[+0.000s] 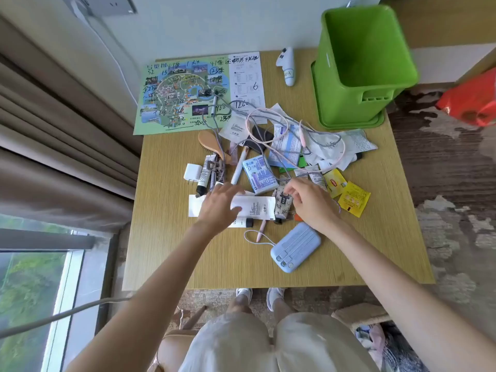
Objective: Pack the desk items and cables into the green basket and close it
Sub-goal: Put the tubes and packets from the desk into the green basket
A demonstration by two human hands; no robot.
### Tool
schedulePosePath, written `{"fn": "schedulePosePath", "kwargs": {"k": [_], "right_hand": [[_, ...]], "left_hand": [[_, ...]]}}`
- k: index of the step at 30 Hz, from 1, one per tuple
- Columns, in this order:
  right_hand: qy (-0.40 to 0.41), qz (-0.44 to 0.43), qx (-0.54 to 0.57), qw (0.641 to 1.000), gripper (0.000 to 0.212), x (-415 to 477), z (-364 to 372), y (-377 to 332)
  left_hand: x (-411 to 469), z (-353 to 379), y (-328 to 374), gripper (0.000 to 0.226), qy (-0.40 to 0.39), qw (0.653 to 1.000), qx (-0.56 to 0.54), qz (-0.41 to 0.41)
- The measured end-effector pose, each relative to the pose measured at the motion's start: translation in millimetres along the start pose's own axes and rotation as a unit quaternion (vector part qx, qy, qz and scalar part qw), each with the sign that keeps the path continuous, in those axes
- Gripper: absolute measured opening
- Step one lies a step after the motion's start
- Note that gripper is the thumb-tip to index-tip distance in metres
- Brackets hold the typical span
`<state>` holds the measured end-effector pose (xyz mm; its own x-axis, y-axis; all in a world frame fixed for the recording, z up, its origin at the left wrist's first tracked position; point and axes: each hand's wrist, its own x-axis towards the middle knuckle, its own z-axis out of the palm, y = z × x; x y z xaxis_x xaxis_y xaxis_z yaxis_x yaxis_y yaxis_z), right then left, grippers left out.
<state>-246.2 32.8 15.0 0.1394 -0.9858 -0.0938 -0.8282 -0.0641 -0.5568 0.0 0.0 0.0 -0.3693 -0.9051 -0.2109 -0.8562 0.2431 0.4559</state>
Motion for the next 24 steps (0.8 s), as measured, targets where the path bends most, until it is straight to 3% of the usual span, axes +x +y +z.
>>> {"fn": "schedulePosePath", "kwargs": {"k": [4, 10, 18, 24], "right_hand": [[-0.075, -0.056, -0.121, 0.988, 0.044, 2, 8, 2], [-0.100, -0.160, -0.222, 0.957, 0.054, 7, 20, 7], [-0.120, -0.257, -0.328, 0.901, 0.060, 21, 20, 15], [-0.093, -0.285, -0.312, 0.902, 0.042, 23, 11, 20]], "left_hand": [[-2, 12, -5, 0.052, -0.052, 0.994, 0.093, 0.017], [10, 18, -9, 0.055, -0.038, 0.987, 0.152, 0.047], [14, 10, -11, 0.027, -0.014, 0.996, 0.083, -0.001], [15, -15, -18, 0.026, -0.021, 1.000, 0.011, -0.019]]}}
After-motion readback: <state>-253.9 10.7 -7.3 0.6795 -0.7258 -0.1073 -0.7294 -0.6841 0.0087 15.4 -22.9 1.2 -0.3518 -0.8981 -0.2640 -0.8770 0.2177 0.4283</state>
